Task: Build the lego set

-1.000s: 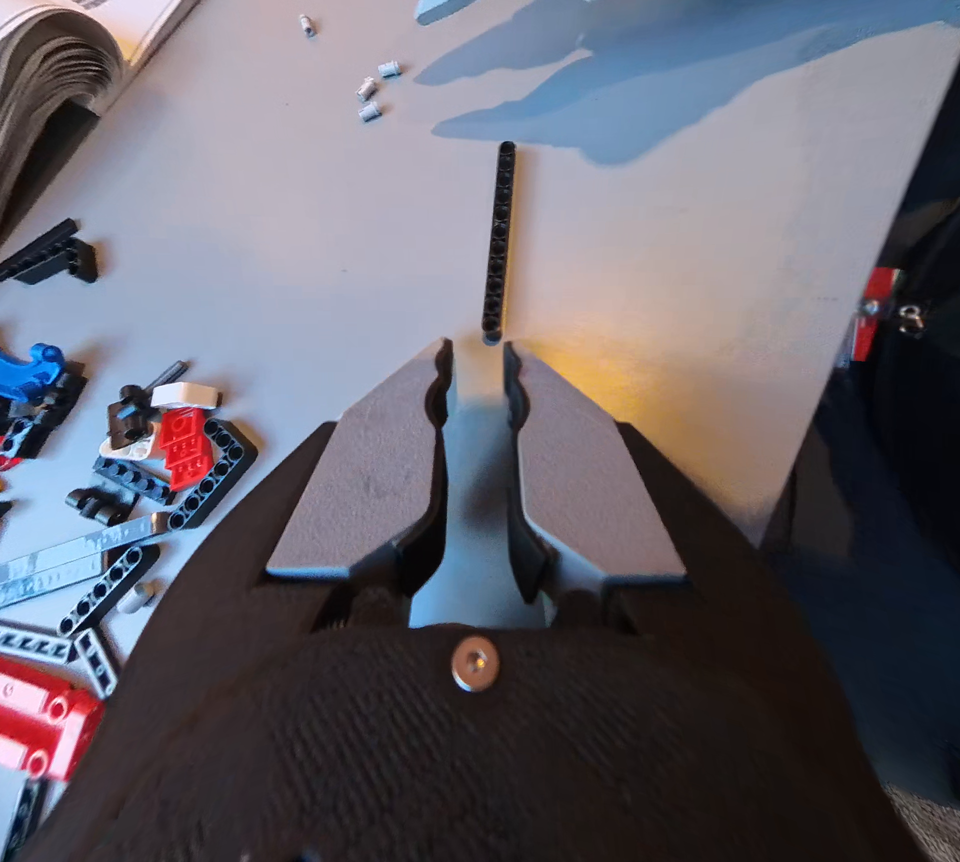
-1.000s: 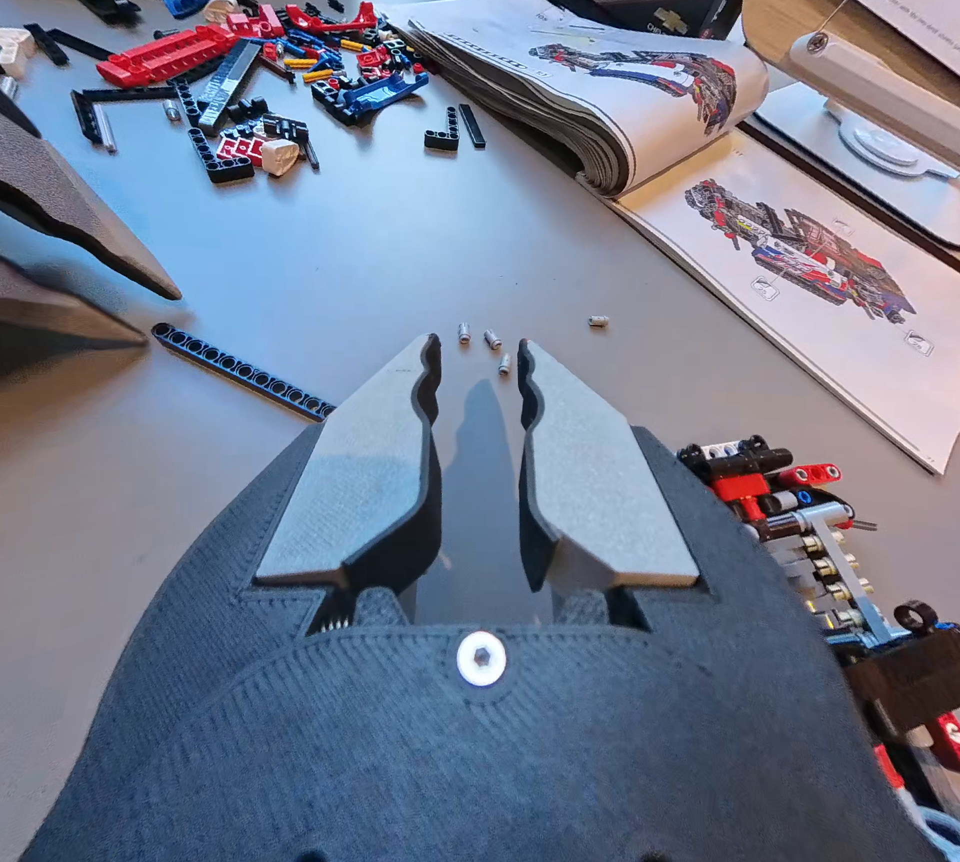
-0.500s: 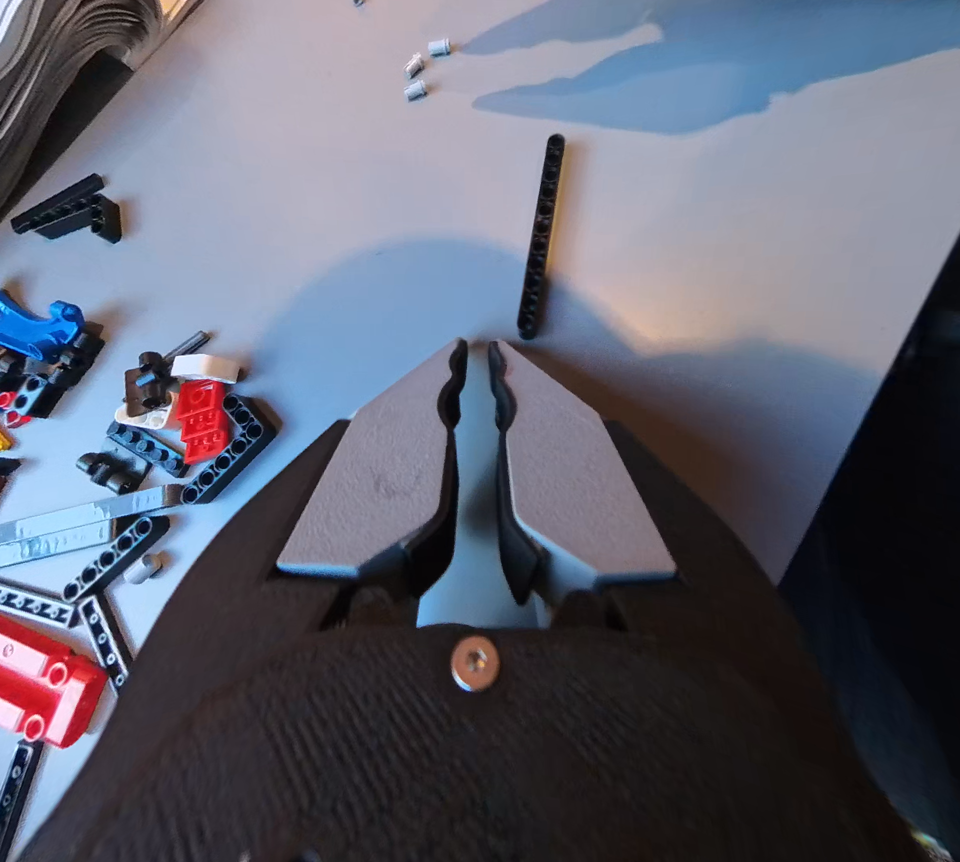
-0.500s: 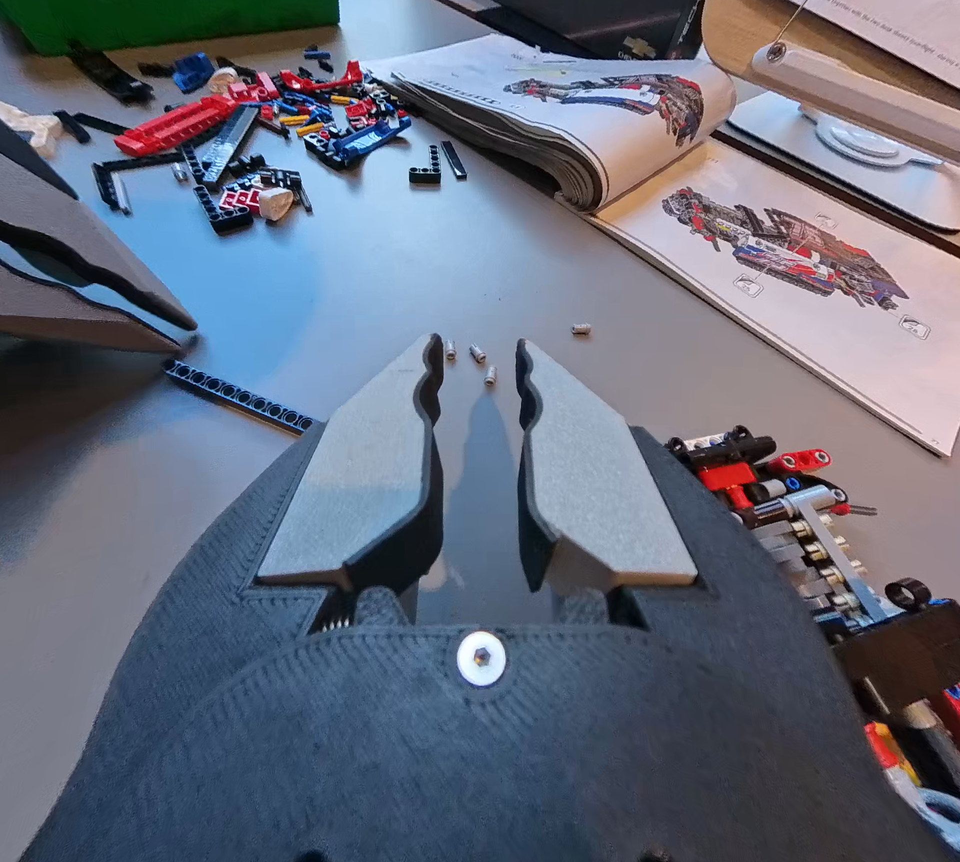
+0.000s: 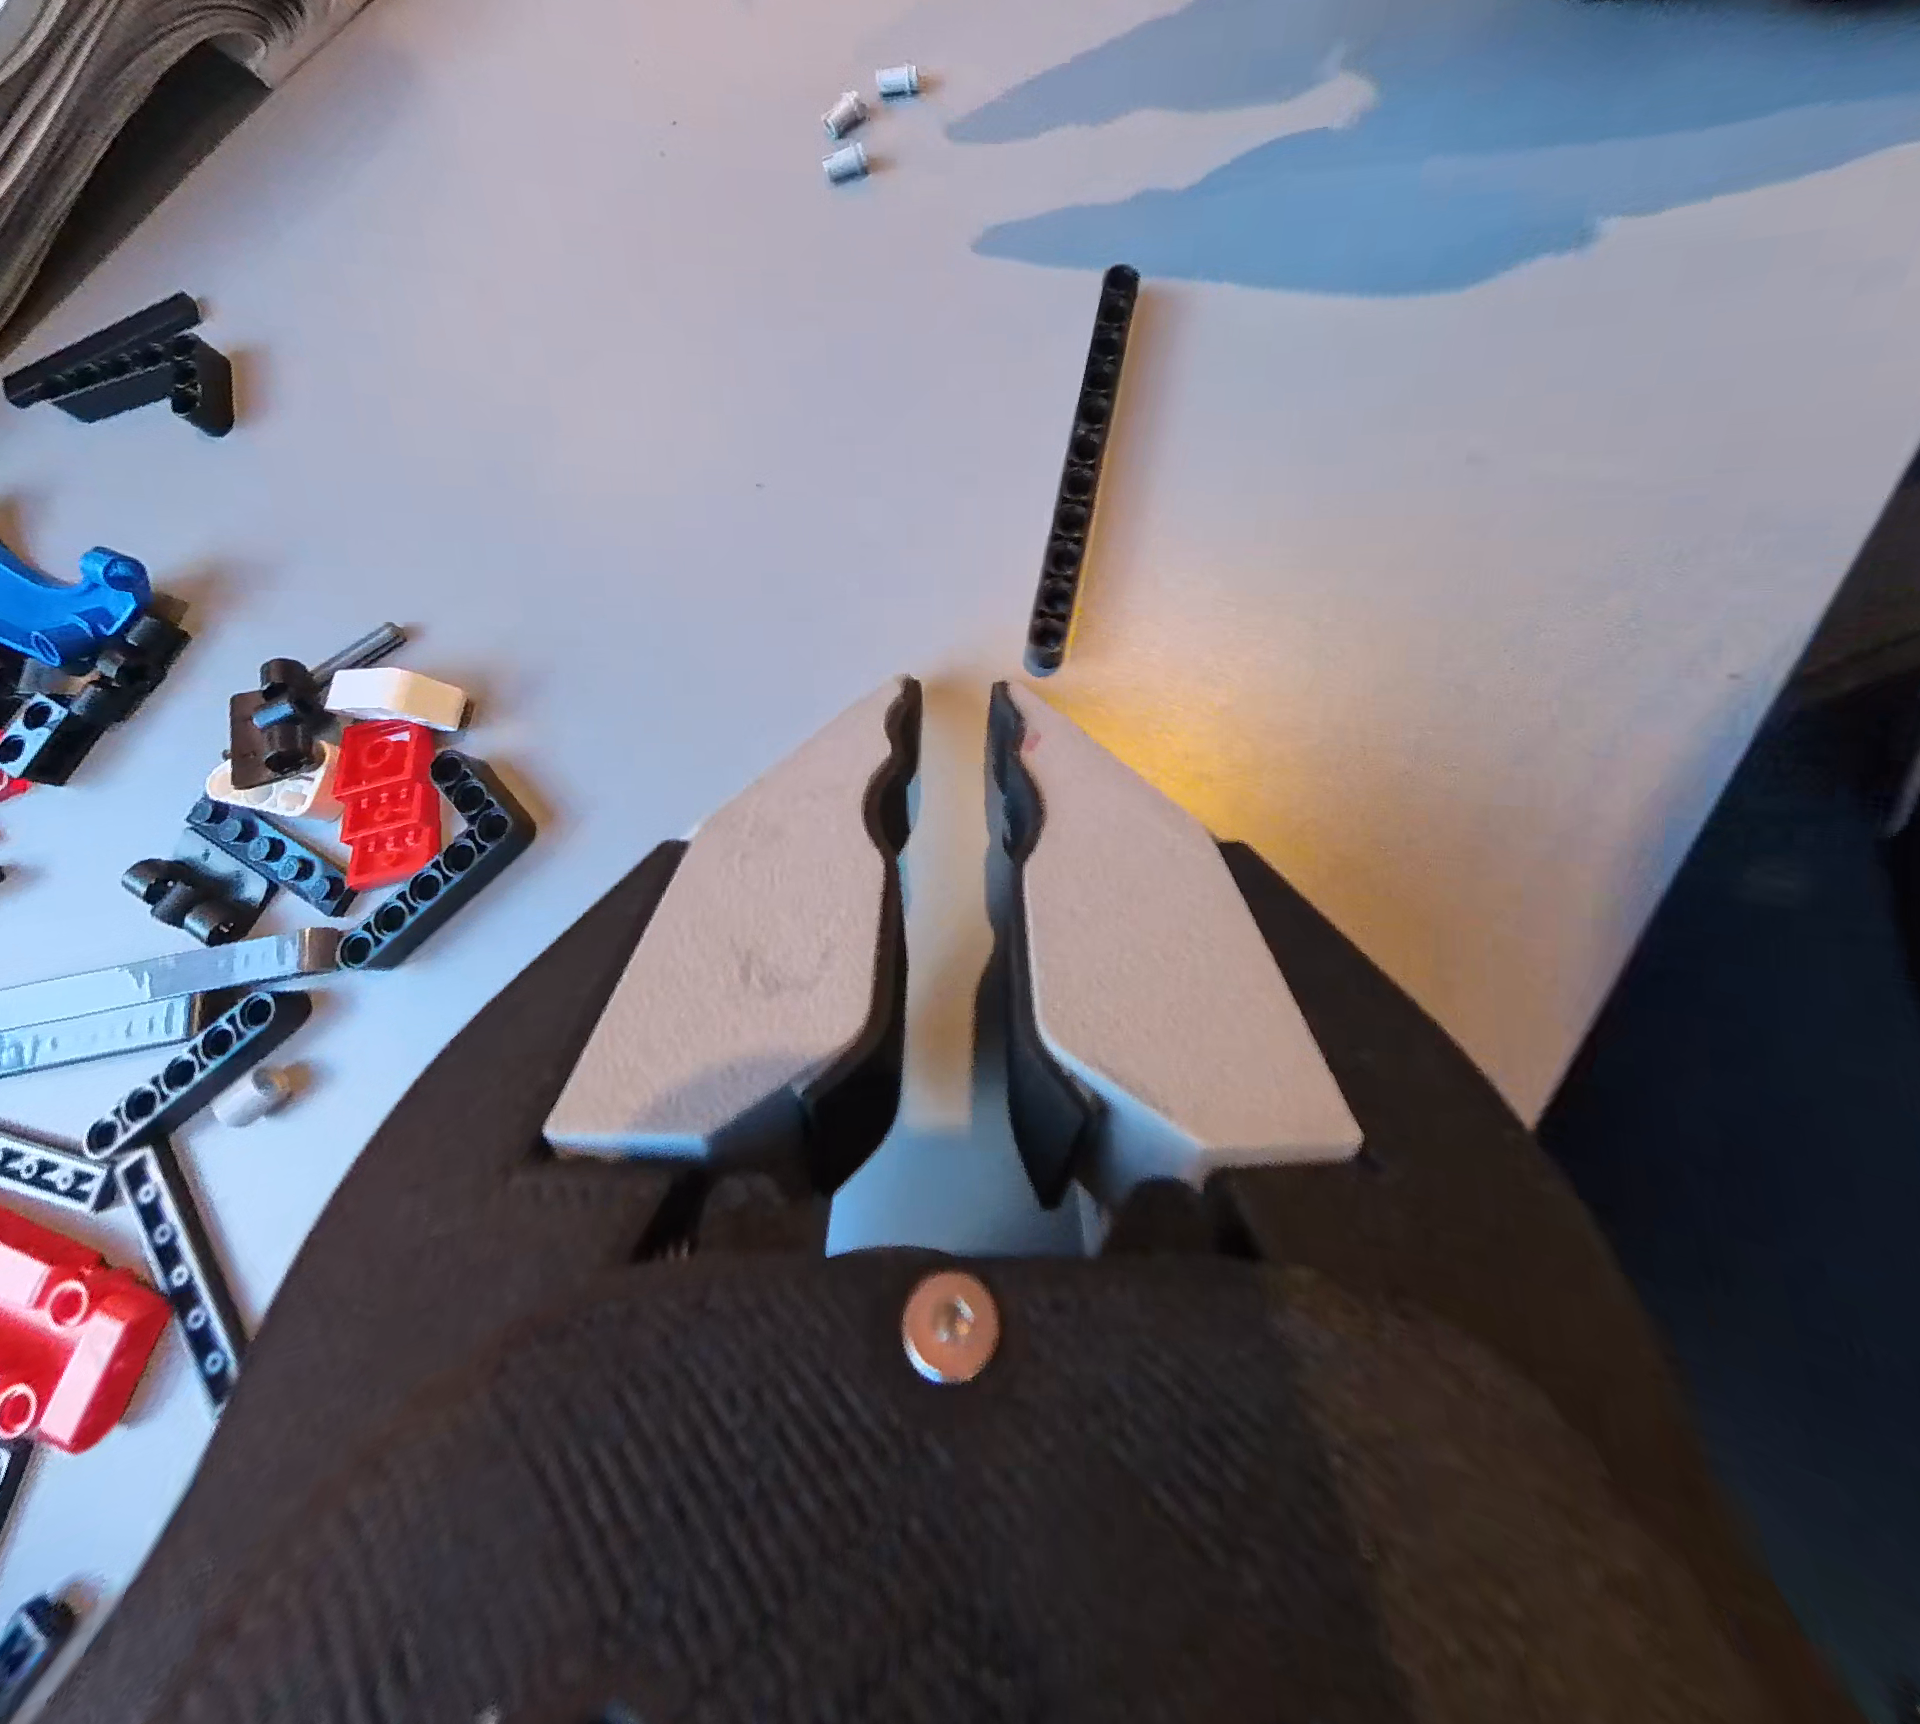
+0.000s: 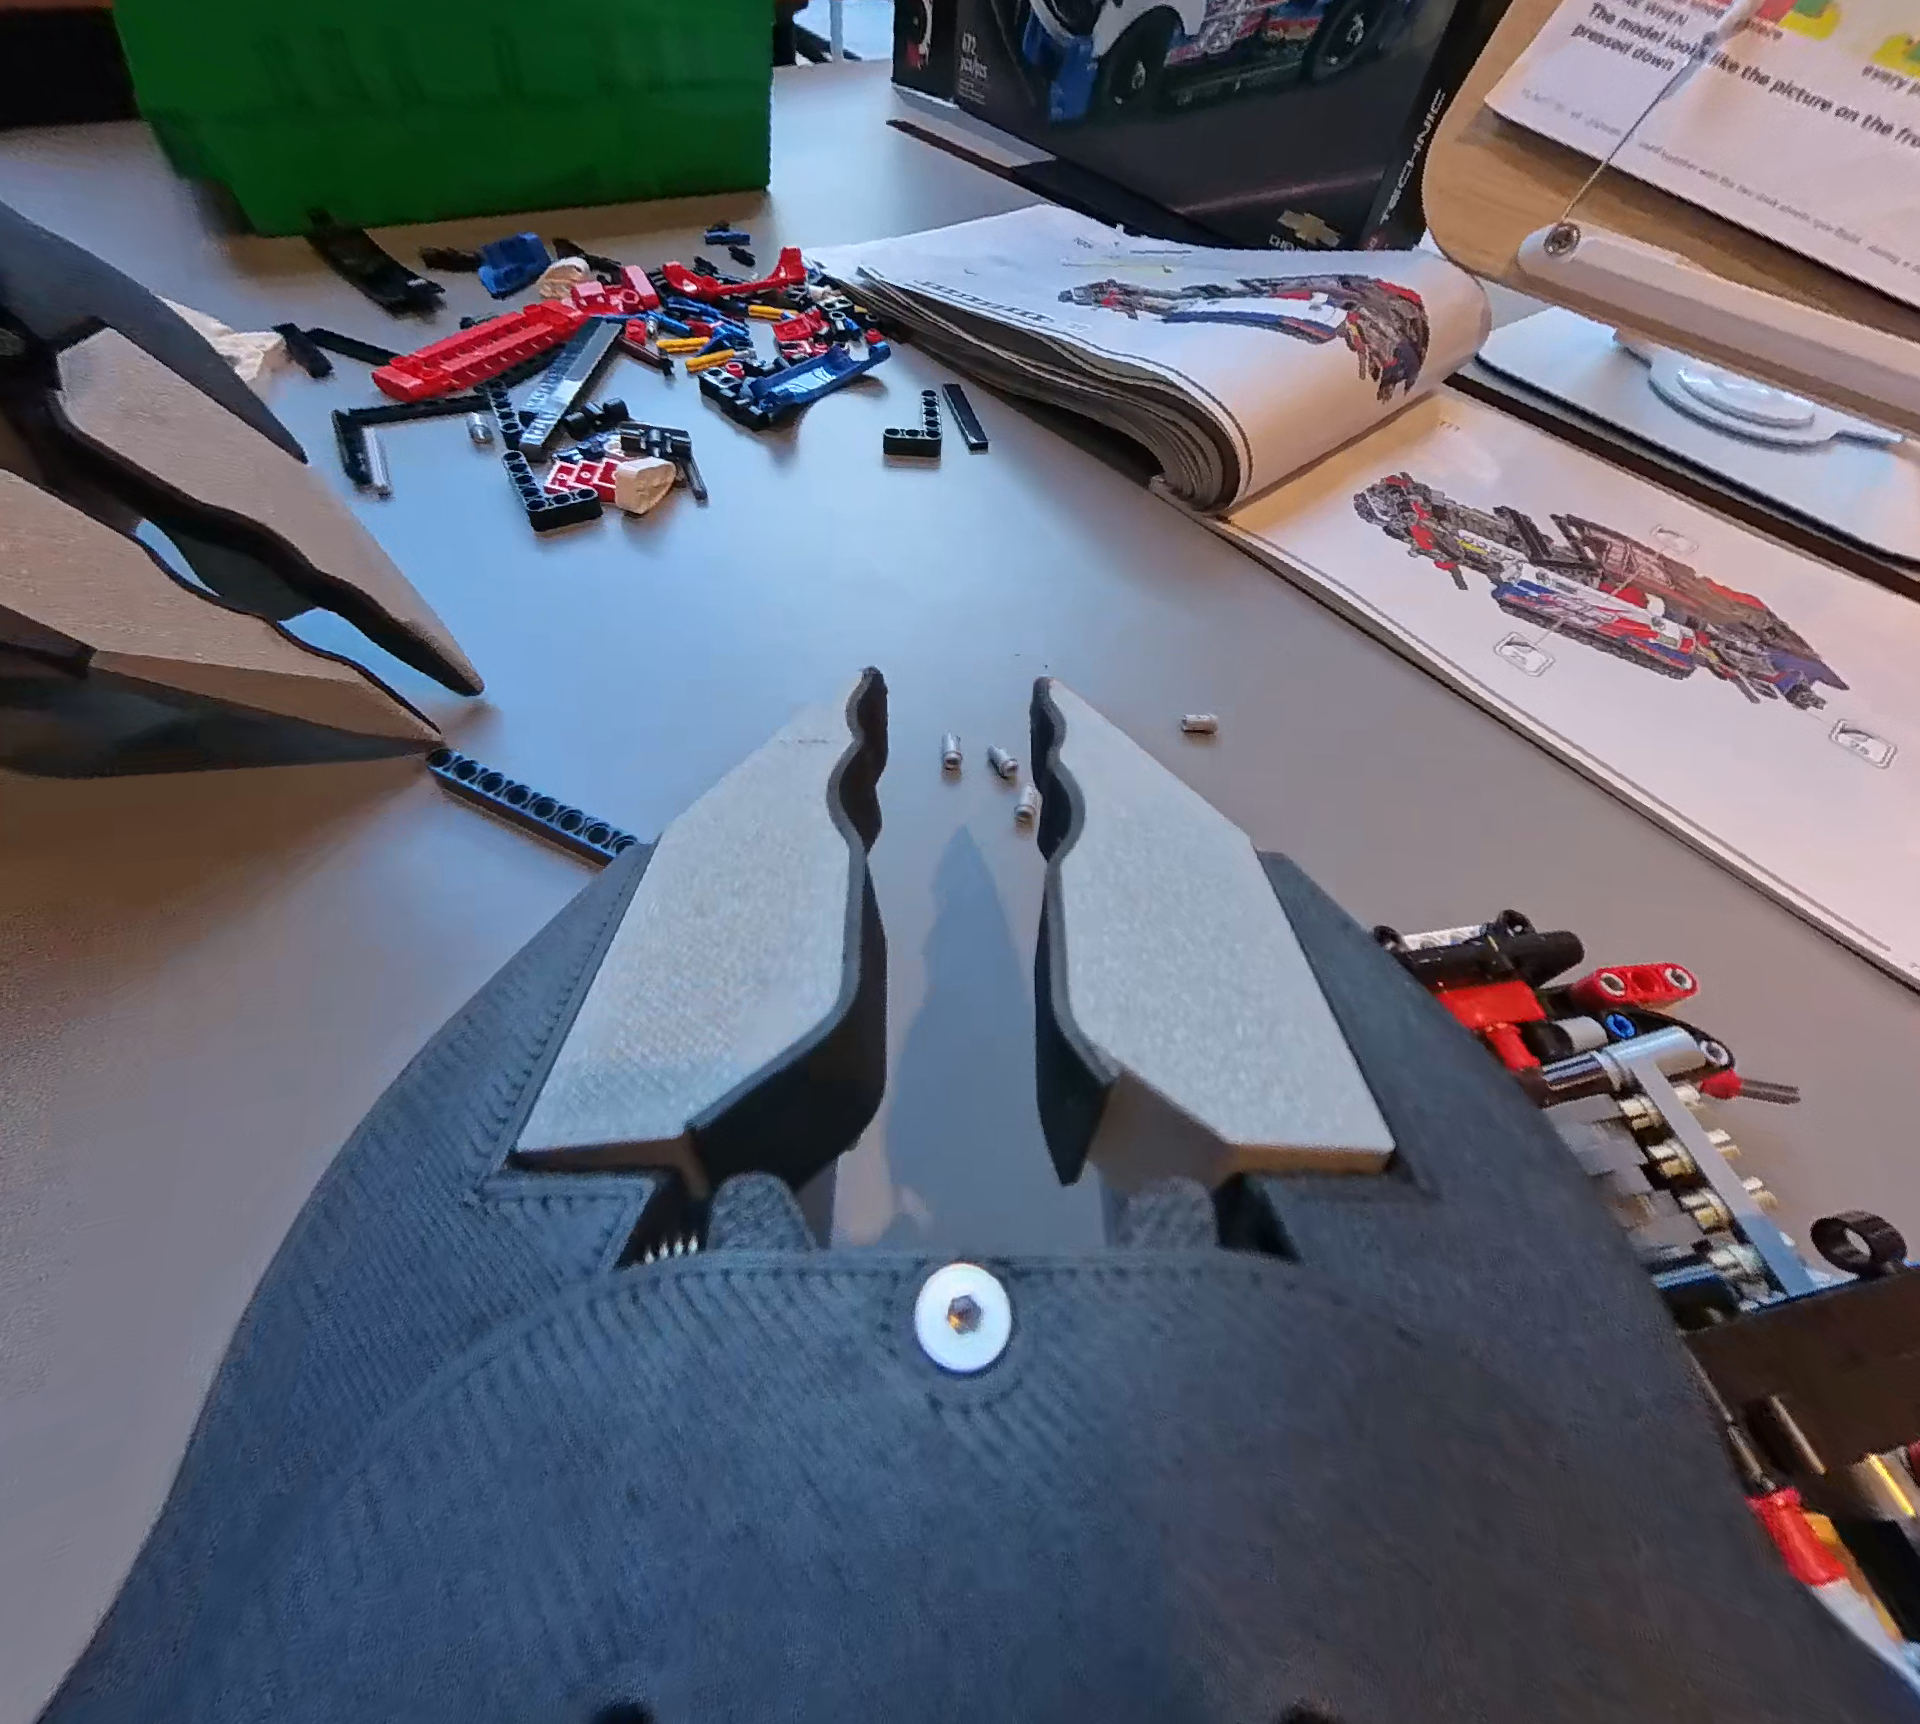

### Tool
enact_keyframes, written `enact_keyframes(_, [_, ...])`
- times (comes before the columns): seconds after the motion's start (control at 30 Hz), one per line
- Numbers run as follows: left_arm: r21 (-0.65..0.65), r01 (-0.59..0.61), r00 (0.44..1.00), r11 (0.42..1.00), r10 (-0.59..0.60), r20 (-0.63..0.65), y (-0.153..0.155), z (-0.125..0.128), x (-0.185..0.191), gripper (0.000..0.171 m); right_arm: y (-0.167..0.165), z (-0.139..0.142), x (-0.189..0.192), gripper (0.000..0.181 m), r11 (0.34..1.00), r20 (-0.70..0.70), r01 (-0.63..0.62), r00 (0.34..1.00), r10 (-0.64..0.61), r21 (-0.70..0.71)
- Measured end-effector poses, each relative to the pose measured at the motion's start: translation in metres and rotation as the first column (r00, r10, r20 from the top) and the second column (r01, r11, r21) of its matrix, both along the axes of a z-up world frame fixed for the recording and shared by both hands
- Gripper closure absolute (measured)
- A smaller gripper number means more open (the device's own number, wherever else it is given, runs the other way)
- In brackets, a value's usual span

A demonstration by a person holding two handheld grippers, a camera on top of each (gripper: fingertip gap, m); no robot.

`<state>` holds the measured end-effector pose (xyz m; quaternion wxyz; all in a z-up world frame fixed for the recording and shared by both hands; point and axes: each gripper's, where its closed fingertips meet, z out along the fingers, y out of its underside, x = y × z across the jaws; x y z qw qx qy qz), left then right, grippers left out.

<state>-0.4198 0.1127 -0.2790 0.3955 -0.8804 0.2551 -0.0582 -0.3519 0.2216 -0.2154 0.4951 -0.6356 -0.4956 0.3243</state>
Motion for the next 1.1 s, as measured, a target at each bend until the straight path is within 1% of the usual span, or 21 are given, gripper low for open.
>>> enact_keyframes(0.1, [-0.003,0.007,1.0,1.0,-0.007,0.007,-0.004,0.0,0.003,0.159,-0.003,0.002,0.002,0.156,1.0,-0.014,-0.008,1.0,0.008,0.002])
enact_keyframes(0.23, [0.0,0.006,1.0,1.0,-0.006,0.001,-0.009,0.0,0.007,0.16,-0.006,0.006,0.005,0.159,1.0,-0.045,-0.024,0.999,0.023,-0.016])
enact_keyframes(0.43, [-0.001,0.001,1.0,1.0,-0.001,0.003,-0.012,0.0,0.008,0.159,-0.006,0.002,0.003,0.161,0.999,-0.023,-0.028,0.999,0.028,-0.024])
enact_keyframes(0.57, [-0.033,0.056,0.997,0.998,-0.055,0.049,-0.017,-0.001,0.015,0.165,-0.007,0.004,0.001,0.164,0.999,-0.035,-0.036,0.999,0.035,-0.022])
enact_keyframes(0.67, [-0.047,0.093,0.993,0.995,-0.089,0.072,-0.02,-0.001,0.019,0.166,-0.009,0.002,-0.004,0.164,0.999,-0.009,-0.029,1.0,0.029,0.017])
enact_keyframes(0.73, [-0.055,0.109,0.991,0.993,-0.104,0.087,-0.021,-0.001,0.021,0.162,-0.012,-0.001,-0.009,0.163,0.998,0.02,-0.033,0.999,0.032,0.056])
enact_keyframes(0.87, [-0.066,0.129,0.987,0.989,-0.121,0.108,-0.023,-0.001,0.024,0.158,-0.028,-0.001,-0.017,0.163,0.986,0.051,-0.087,0.995,0.08,0.142])
enact_keyframes(0.93, [-0.069,0.129,0.986,0.989,-0.121,0.114,-0.023,-0.001,0.024,0.158,-0.033,0.0,-0.018,0.163,0.984,0.042,-0.106,0.994,0.101,0.141])
enact_keyframes(1.03, [-0.072,0.138,0.984,0.988,-0.129,0.12,-0.024,-0.001,0.025,0.156,-0.034,0.003,-0.016,0.162,0.987,0.02,-0.107,0.994,0.105,0.117])
enact_keyframes(1.1, [-0.071,0.14,0.984,0.988,-0.132,0.118,-0.024,-0.001,0.025,0.155,-0.034,0.002,-0.016,0.161,0.987,0.029,-0.105,0.994,0.102,0.124])
